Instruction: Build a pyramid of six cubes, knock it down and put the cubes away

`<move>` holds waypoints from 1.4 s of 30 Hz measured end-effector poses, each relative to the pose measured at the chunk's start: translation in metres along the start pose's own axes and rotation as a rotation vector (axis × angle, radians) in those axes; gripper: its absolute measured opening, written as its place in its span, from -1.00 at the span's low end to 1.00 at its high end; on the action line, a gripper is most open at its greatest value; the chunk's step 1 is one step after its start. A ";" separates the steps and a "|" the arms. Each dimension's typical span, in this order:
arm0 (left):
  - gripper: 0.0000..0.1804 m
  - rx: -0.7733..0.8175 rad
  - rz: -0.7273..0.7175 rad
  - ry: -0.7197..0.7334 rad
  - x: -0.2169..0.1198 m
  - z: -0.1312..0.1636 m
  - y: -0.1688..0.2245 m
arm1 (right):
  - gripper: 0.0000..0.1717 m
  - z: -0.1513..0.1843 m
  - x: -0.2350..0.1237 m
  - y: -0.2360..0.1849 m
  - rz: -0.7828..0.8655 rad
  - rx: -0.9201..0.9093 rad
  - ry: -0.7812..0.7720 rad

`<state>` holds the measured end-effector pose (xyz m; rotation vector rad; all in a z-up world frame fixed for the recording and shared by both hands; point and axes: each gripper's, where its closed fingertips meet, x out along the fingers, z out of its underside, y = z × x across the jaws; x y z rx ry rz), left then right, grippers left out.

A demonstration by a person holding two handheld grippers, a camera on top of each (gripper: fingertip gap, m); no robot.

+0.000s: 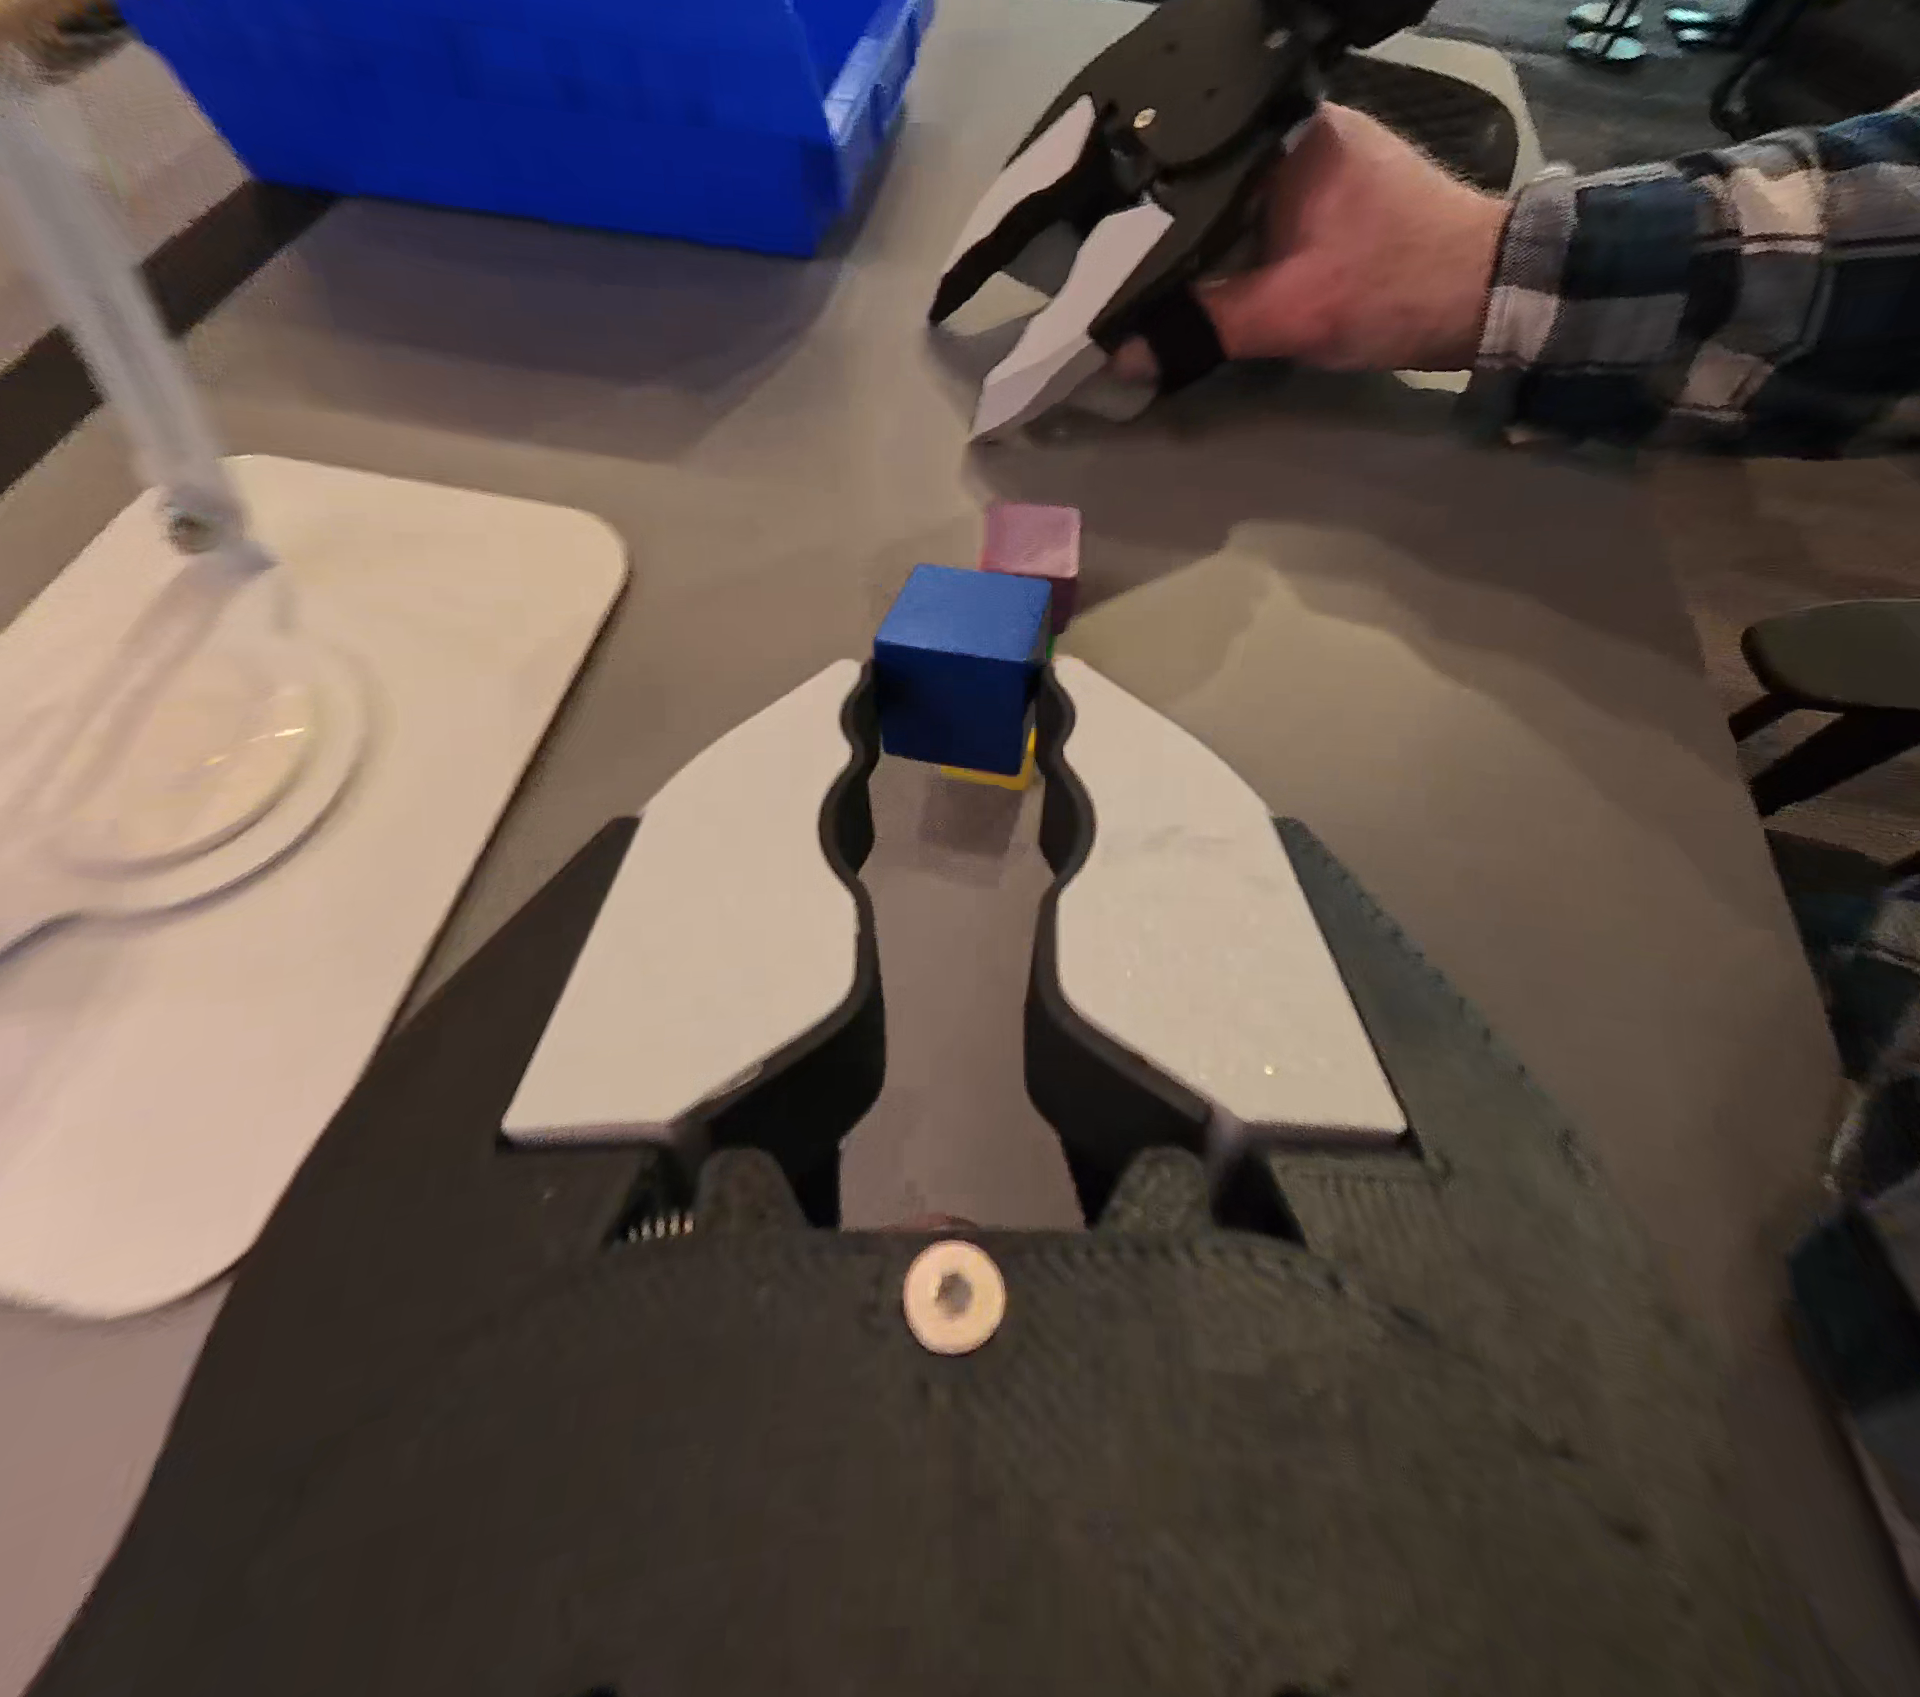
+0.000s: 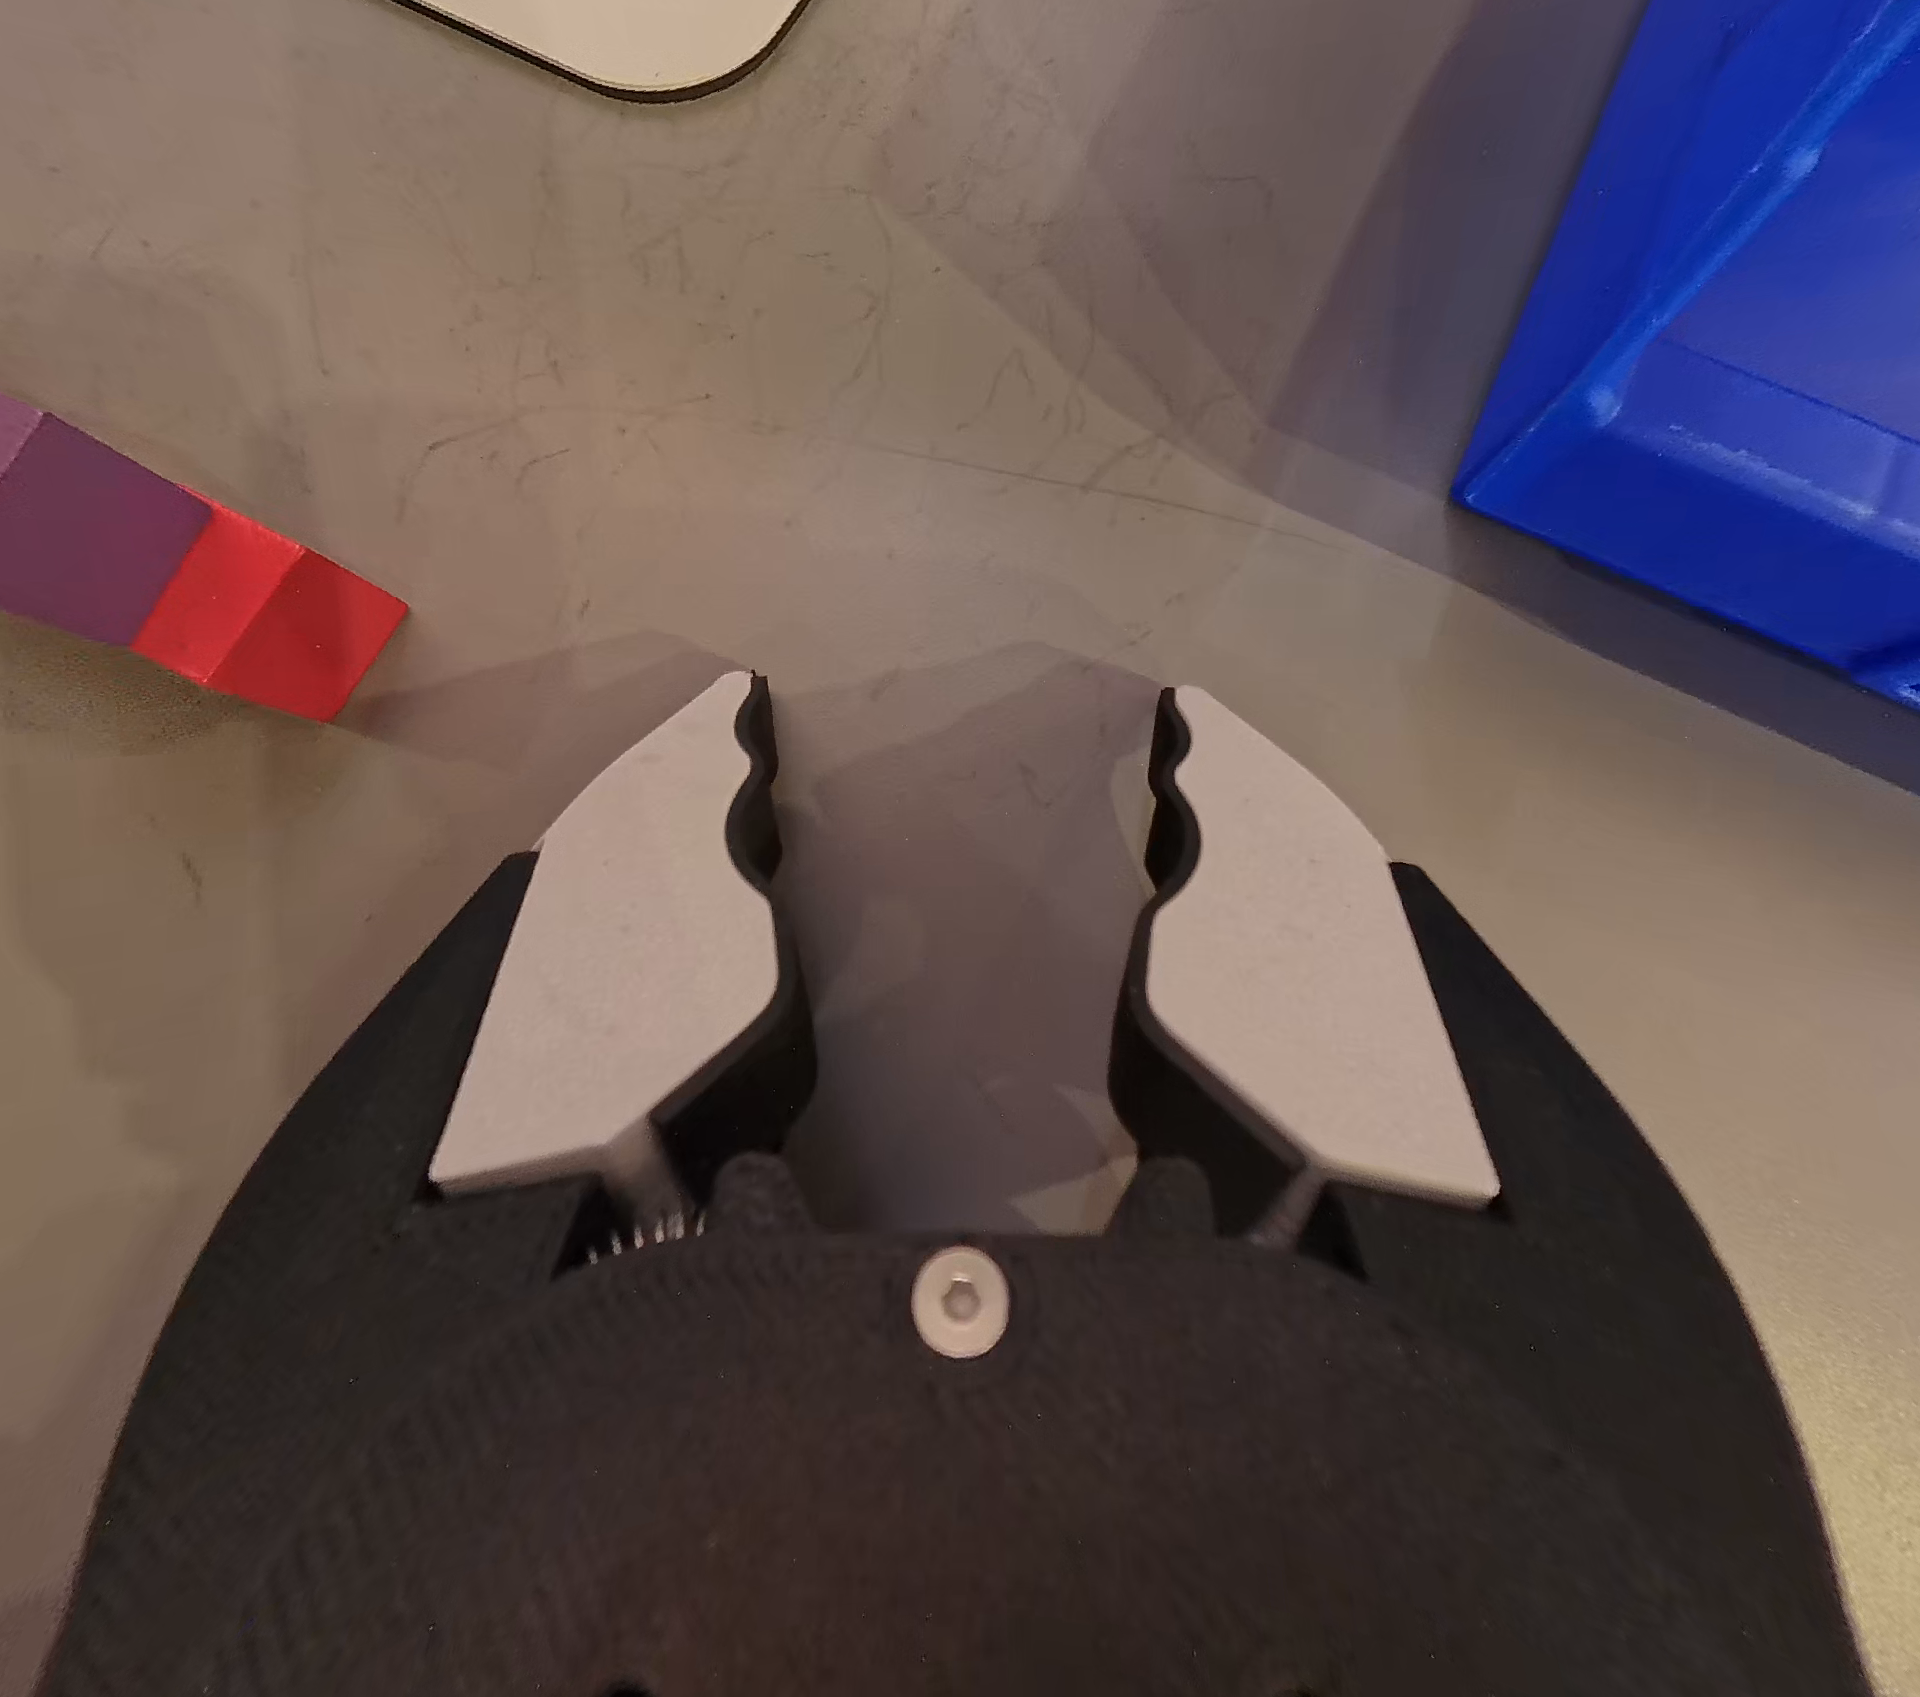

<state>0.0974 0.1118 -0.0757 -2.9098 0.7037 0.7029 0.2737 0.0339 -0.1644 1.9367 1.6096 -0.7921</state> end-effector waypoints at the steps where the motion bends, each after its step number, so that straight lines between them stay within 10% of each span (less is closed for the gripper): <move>1: -0.69 -0.005 0.002 0.009 0.007 0.000 0.003 | -0.18 0.000 0.000 0.000 0.000 0.000 0.000; 42: -0.56 0.034 0.018 -0.135 0.056 0.036 0.012 | -0.18 -0.003 0.003 0.004 0.001 0.000 0.001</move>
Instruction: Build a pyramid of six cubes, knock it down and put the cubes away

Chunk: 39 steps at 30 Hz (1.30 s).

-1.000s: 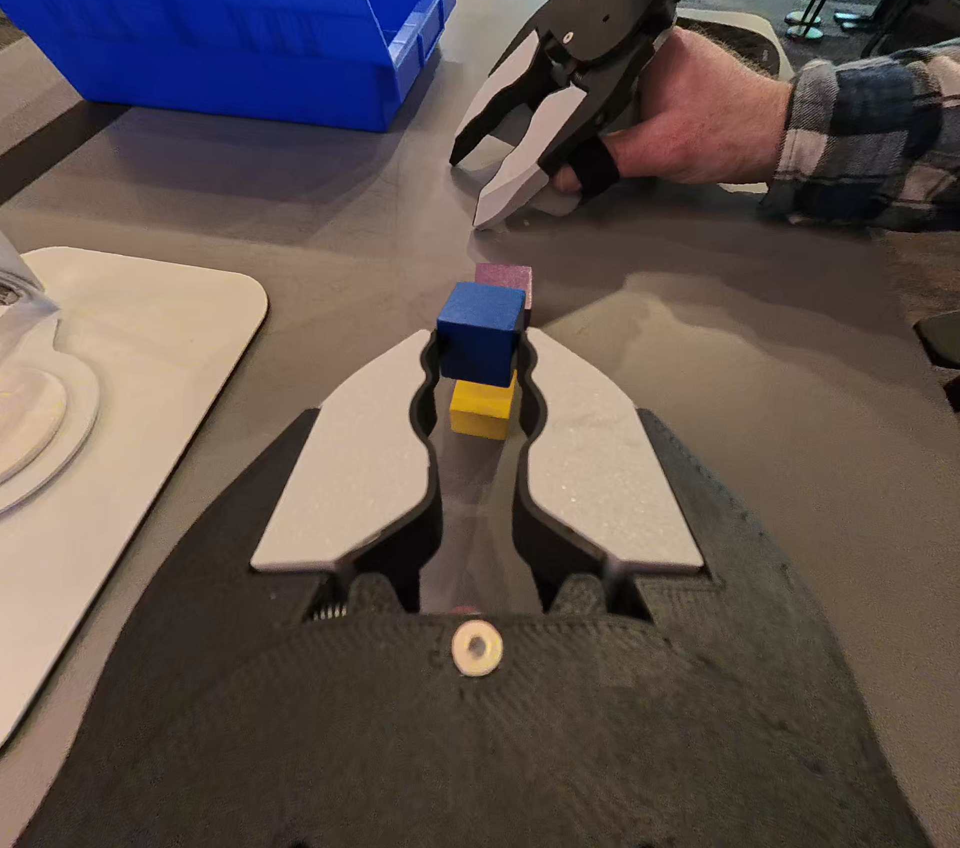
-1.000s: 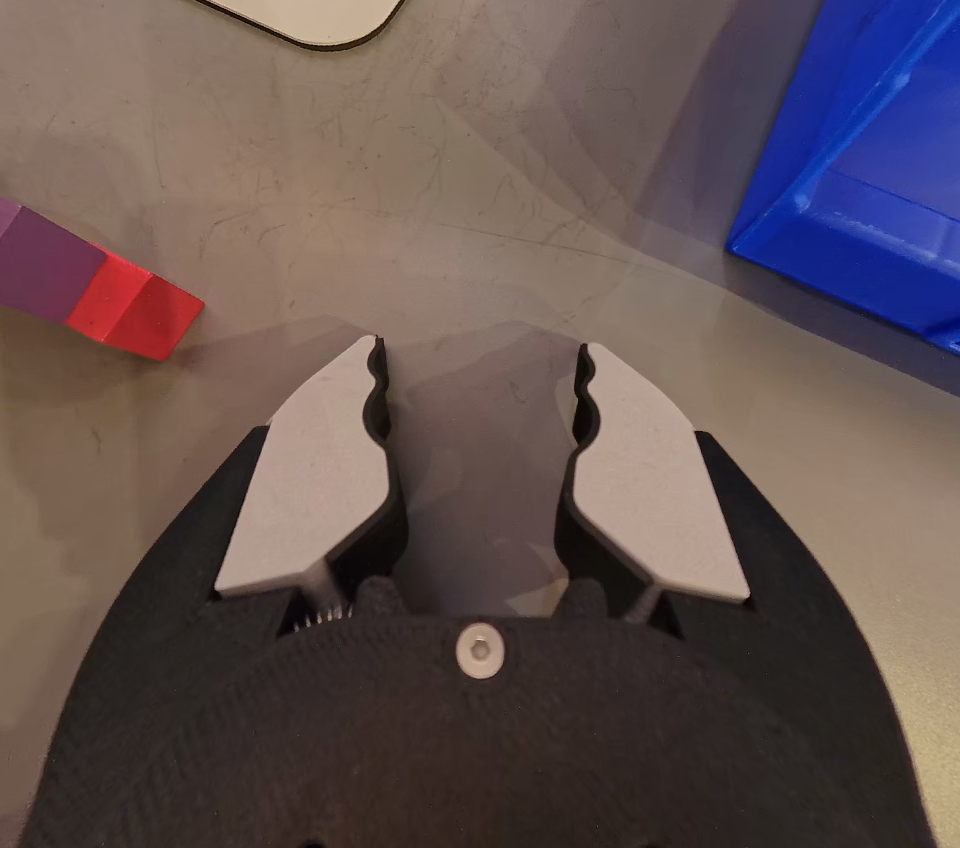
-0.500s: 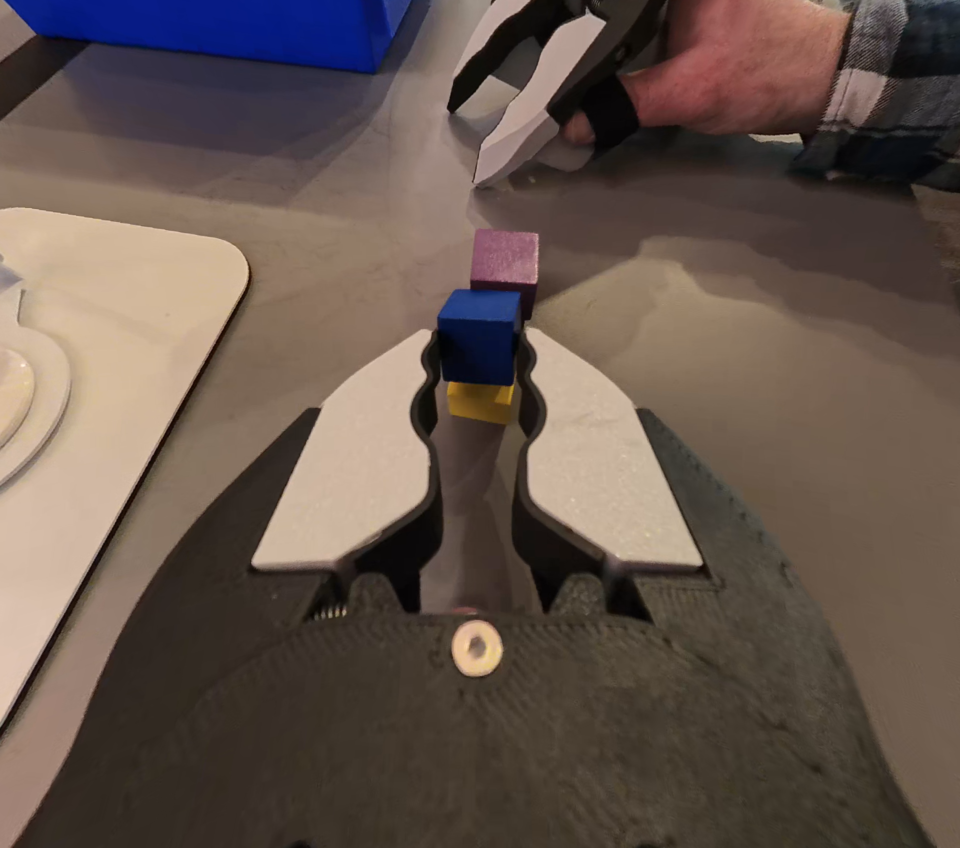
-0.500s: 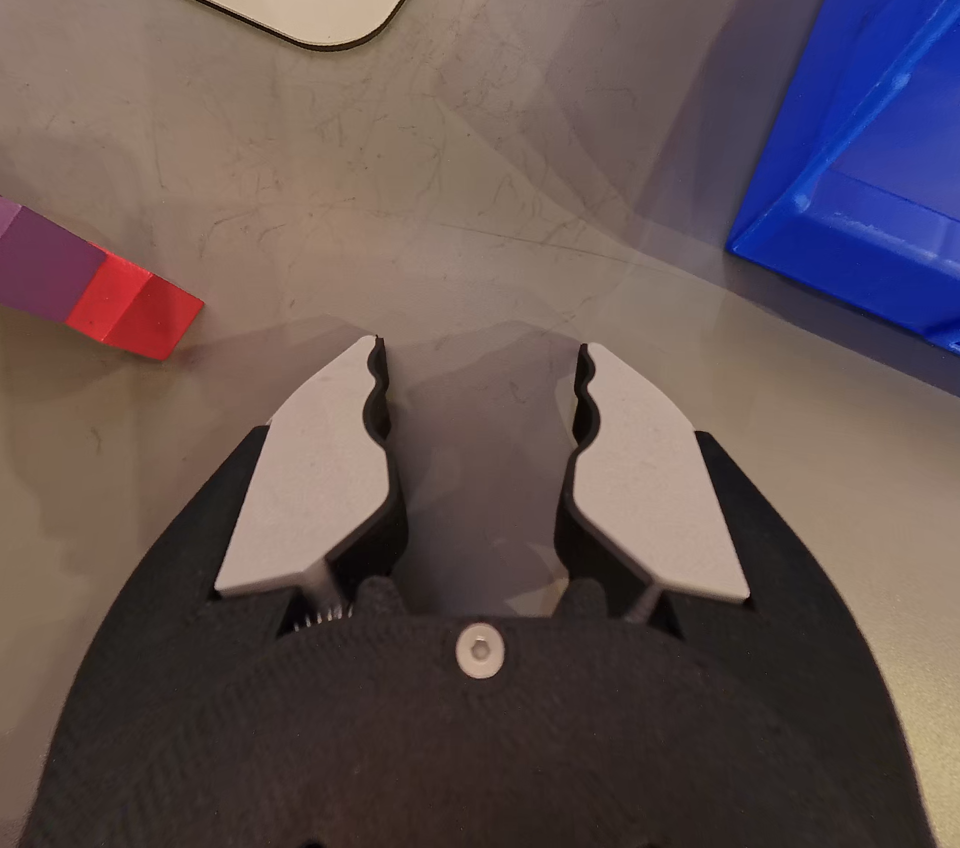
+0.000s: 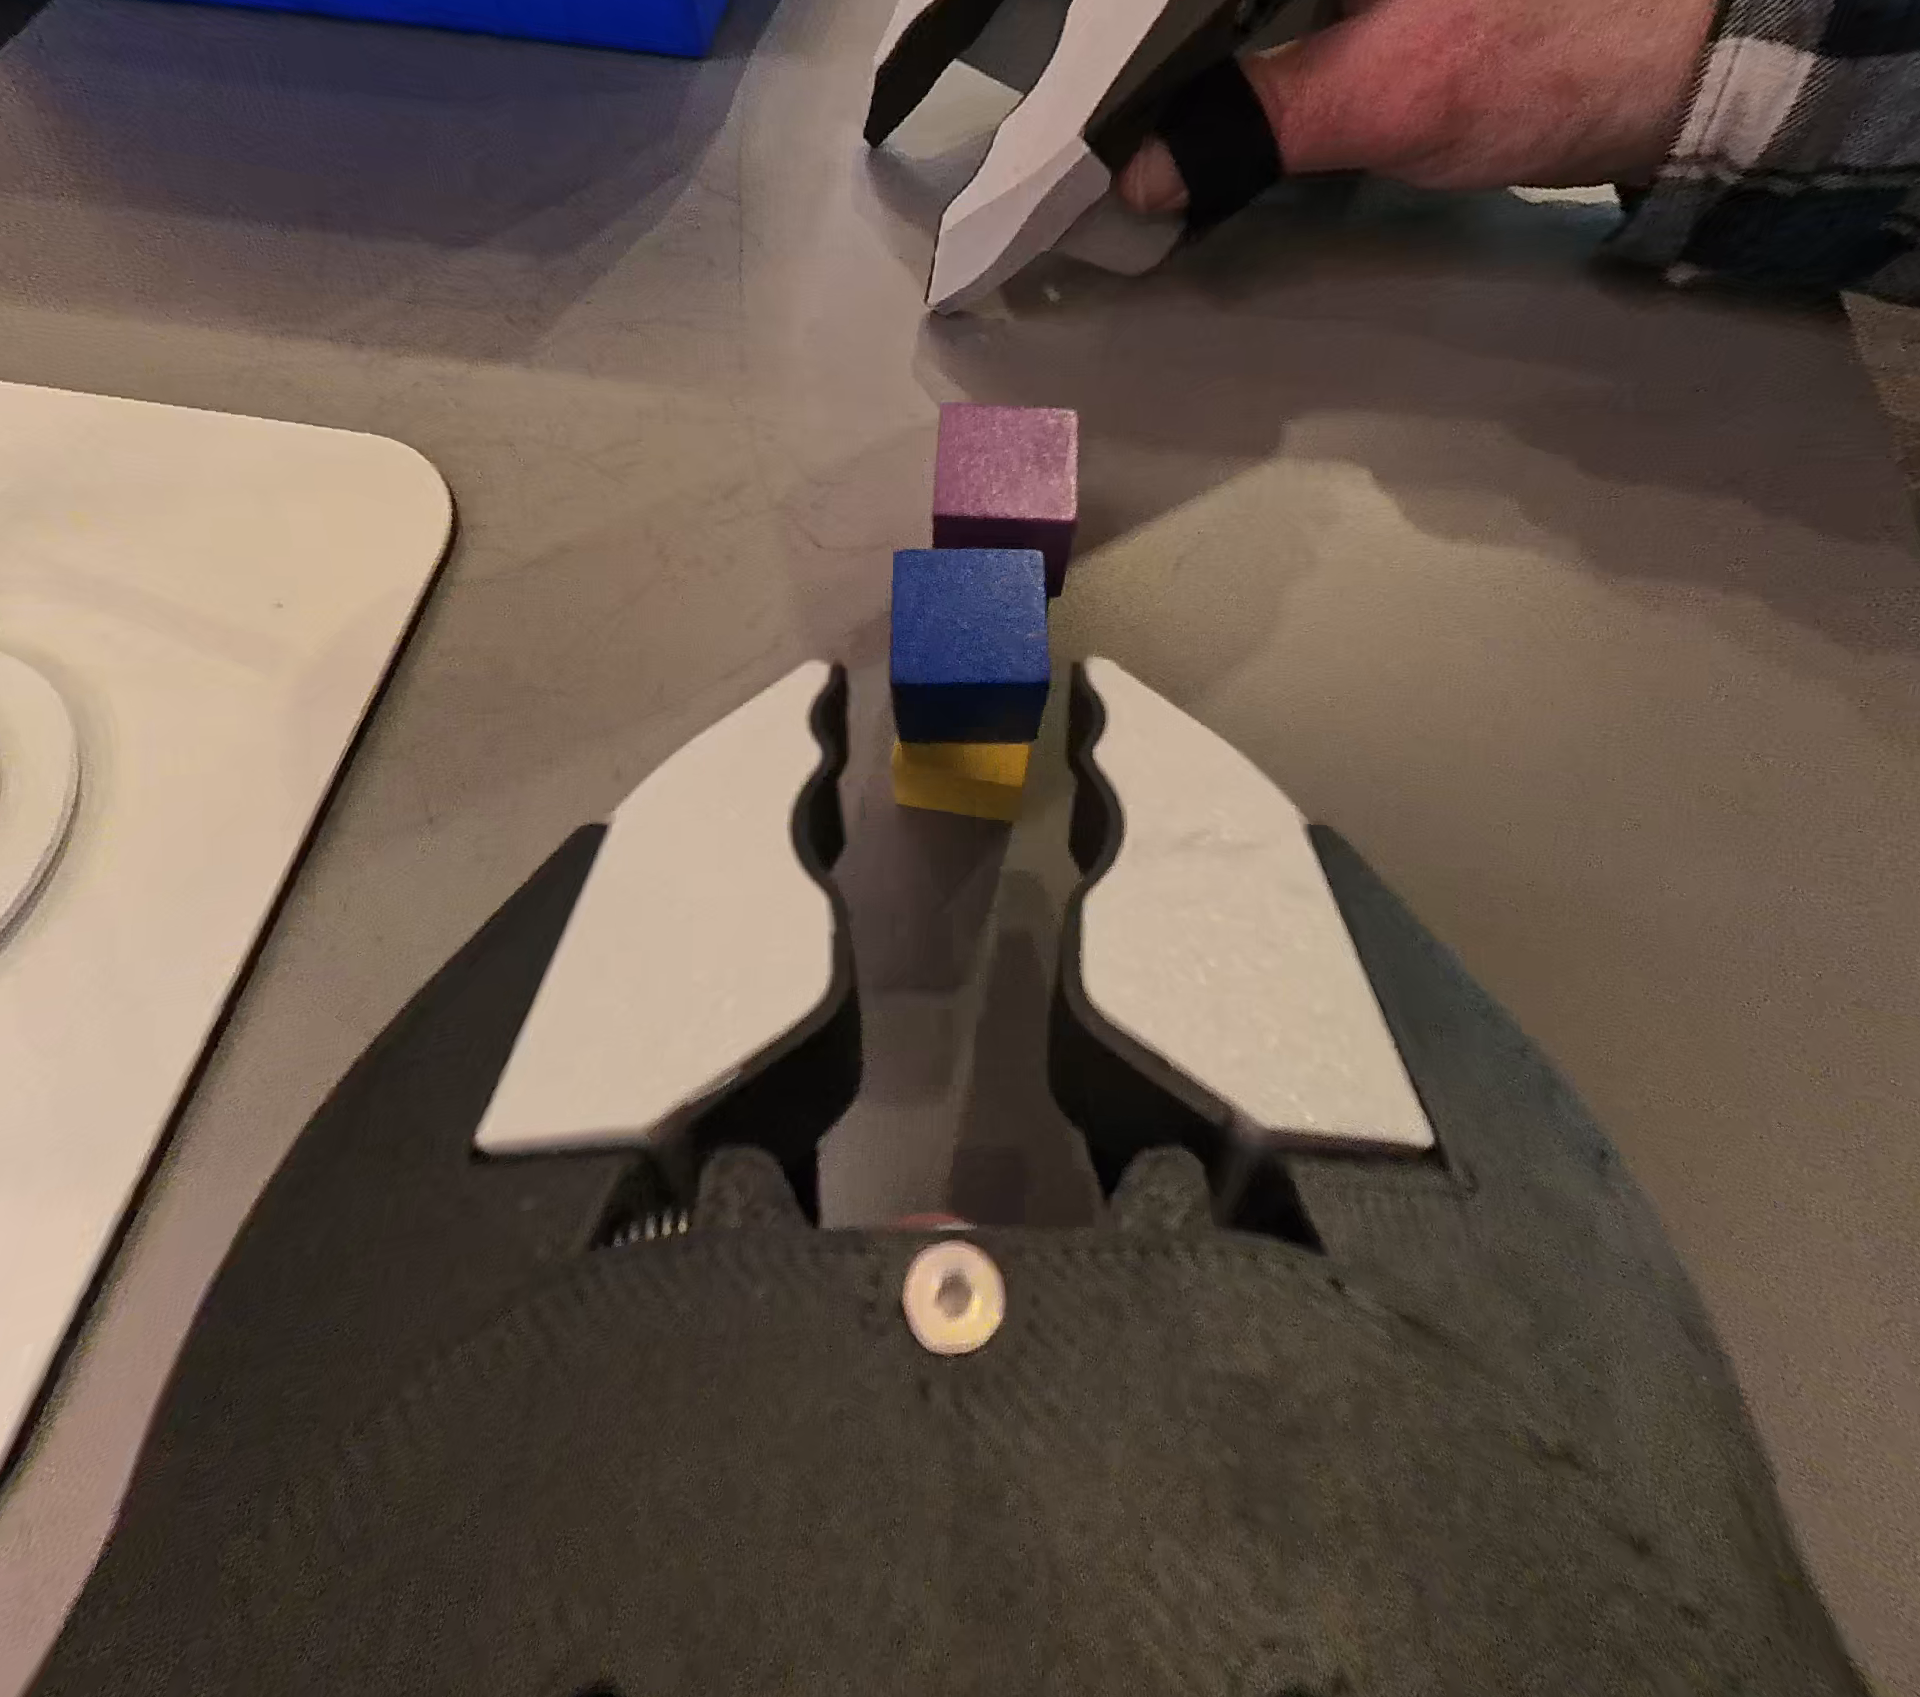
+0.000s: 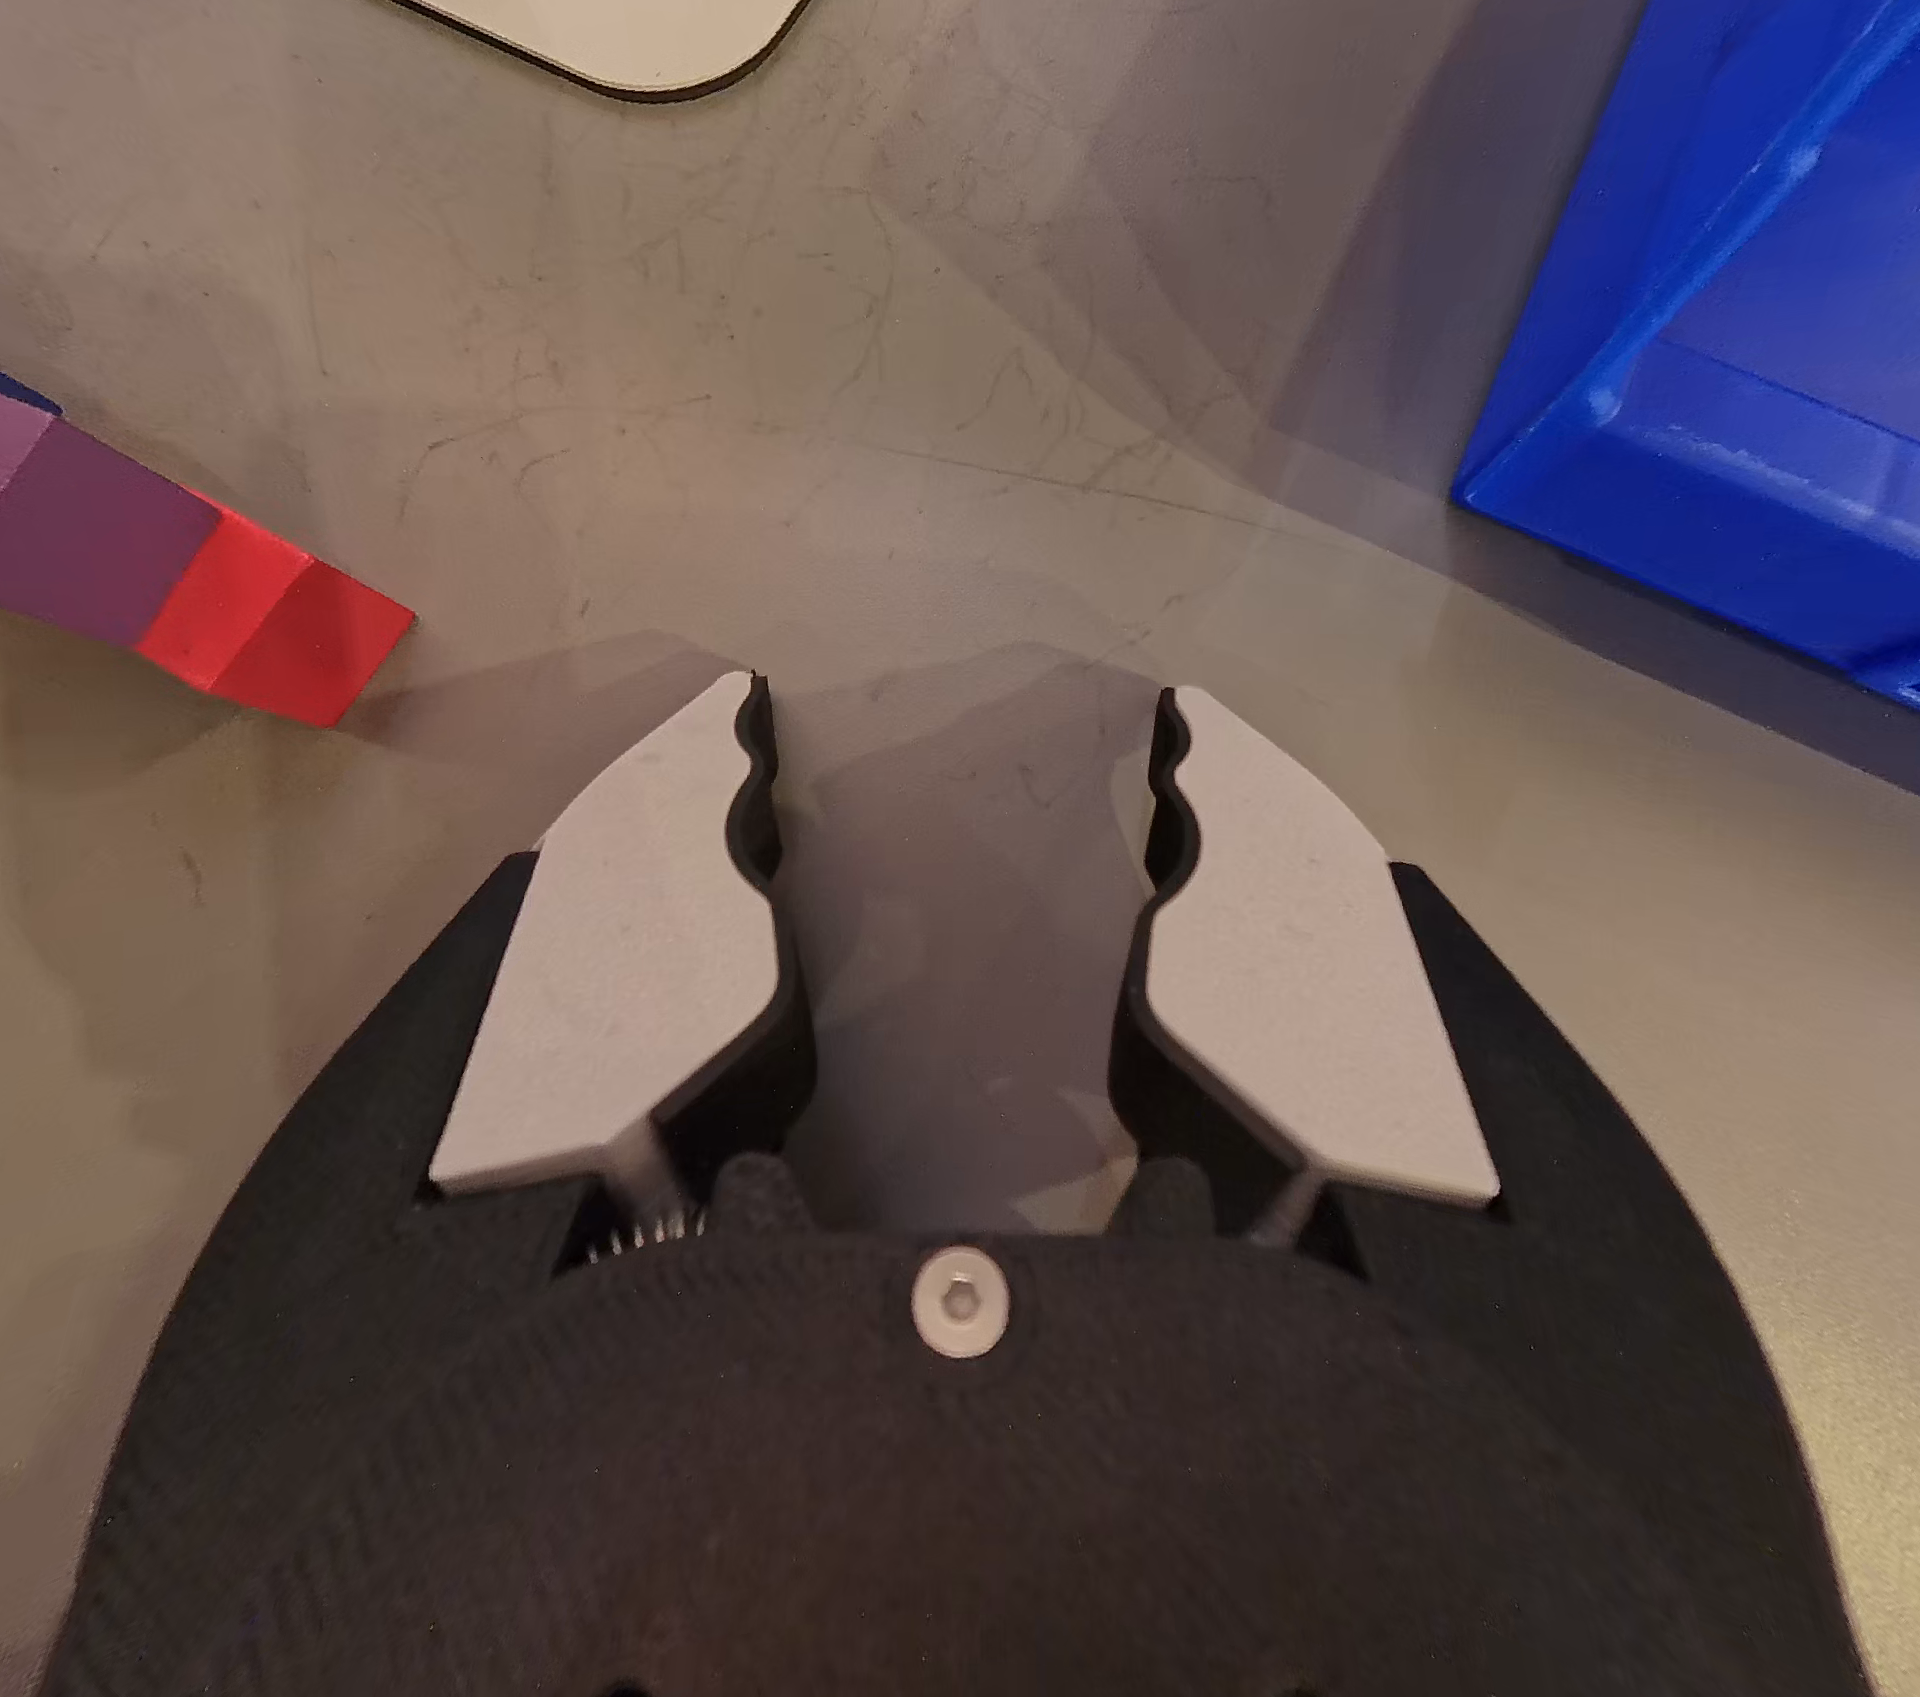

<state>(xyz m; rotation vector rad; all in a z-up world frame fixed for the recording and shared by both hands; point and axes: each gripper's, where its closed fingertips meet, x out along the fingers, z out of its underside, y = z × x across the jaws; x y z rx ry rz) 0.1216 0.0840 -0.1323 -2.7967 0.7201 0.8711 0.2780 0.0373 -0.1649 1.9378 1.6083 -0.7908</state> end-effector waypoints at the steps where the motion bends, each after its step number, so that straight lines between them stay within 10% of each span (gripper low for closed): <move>1: -0.52 -0.009 0.008 -0.002 0.000 0.000 0.000 | -0.18 0.000 0.000 0.000 0.000 0.000 0.000; 39: -0.78 -0.016 0.082 -0.107 -0.011 0.026 -0.005 | -0.31 -0.004 0.001 -0.064 -0.060 -0.018 0.009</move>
